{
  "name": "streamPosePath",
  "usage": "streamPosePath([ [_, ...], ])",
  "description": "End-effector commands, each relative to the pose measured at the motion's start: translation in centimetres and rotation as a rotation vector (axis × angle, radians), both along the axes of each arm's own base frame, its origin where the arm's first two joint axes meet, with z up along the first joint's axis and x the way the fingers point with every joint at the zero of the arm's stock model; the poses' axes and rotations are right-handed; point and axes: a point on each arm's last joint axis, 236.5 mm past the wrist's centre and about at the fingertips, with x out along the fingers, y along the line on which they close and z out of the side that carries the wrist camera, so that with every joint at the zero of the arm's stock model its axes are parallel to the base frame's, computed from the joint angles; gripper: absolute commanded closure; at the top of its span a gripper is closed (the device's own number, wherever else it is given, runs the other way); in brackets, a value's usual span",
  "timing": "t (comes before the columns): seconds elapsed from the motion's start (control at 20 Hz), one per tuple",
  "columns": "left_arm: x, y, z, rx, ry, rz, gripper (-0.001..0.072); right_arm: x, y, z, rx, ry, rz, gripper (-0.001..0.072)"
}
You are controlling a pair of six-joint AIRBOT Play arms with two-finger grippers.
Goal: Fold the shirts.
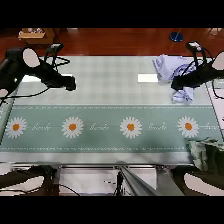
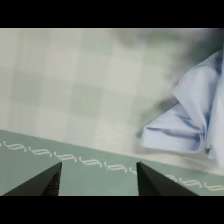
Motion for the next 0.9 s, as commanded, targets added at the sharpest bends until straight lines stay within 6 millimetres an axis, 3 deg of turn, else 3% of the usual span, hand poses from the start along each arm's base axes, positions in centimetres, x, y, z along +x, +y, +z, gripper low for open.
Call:
streamPosePath([
  [0.0, 0.6, -0.1, 0.2, -0.006, -0.027, 0.007, -0.0012, 3.8, -0.5, 2.0, -0.014, -0.182, -0.02, 0.0164],
  [0.15, 2.1, 0.5, 0.4, 0.008, -0.086, -0.006, -0.0013, 8.7, -3.9, 6.2, -0.064, -0.453, -0.177, 0.0164],
  [0.25, 2.5, 1.2, 0.5, 0.014, -0.098, 0.008, -0.0013, 10.4, -7.0, 6.7, -0.048, -0.505, -0.297, 0.0159],
  [0.4, 2.2, 1.3, 0.4, 0.015, -0.085, 0.01, -0.0013, 12.0, -11.7, 3.3, -0.06, -0.432, -0.388, 0.0121],
  [0.5, 2.0, 1.3, 0.3, 0.016, -0.077, 0.007, -0.0013, 13.0, -13.4, 0.7, -0.018, -0.389, -0.446, 0.0121],
  [0.65, 2.0, 1.3, 0.3, 0.016, -0.075, 0.007, -0.0013, 14.1, -14.1, -3.0, 0.081, -0.332, -0.52, 0.0121],
  [0.85, 1.8, 1.1, 0.3, 0.01, -0.068, 0.006, -0.0013, 14.8, -14.5, -7.0, 0.087, -0.286, -0.533, 0.0121],
])
